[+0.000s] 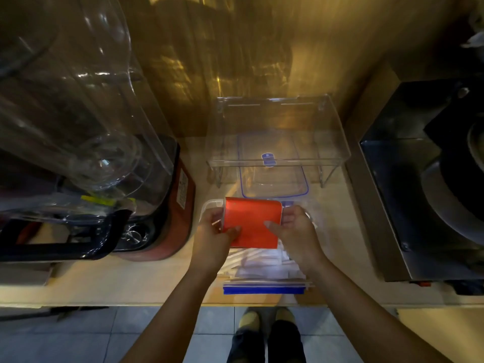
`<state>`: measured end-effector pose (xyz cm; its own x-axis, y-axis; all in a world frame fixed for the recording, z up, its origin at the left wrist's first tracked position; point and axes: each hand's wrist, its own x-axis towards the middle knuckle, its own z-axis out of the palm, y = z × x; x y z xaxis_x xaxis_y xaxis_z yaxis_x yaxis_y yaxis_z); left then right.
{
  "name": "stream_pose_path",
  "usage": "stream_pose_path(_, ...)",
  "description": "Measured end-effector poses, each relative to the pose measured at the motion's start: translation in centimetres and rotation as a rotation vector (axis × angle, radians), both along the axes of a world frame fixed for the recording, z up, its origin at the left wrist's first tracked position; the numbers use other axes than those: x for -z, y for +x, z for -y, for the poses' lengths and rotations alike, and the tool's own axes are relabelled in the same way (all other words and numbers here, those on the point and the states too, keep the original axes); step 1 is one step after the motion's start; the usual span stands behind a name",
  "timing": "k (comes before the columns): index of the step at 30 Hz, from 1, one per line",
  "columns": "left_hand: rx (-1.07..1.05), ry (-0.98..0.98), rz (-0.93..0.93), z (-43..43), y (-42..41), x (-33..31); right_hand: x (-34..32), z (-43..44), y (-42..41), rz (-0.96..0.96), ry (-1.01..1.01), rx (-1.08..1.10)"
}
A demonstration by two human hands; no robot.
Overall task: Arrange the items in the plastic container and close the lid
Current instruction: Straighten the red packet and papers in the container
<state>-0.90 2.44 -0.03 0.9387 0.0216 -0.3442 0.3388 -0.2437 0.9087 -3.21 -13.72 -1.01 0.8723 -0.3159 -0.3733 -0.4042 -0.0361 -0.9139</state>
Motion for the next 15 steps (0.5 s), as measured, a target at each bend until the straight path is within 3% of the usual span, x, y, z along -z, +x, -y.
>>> stream_pose_path(4, -0.014, 0.051, -0.031, -1.1, -0.2, 0.3, 1.4, -1.0, 0.6, -0.067, 0.056, -0.047)
stream_pose_path(7, 0.016, 0.206, 0.011, -1.4, -0.5, 0.7, 2.7, -1.4, 0.8, -0.068, 0.095, -0.051)
stream_pose_path(12, 0.118, 0.461, 0.152, -0.9, -0.7, 1.7, 4.1, -1.6, 0.5, -0.080, -0.028, -0.175)
stream_pose_path(15, 0.181, 0.544, 0.070, -0.2, -0.6, 2.4, 4.4, -1.8, 0.4, -0.115, -0.185, -0.313)
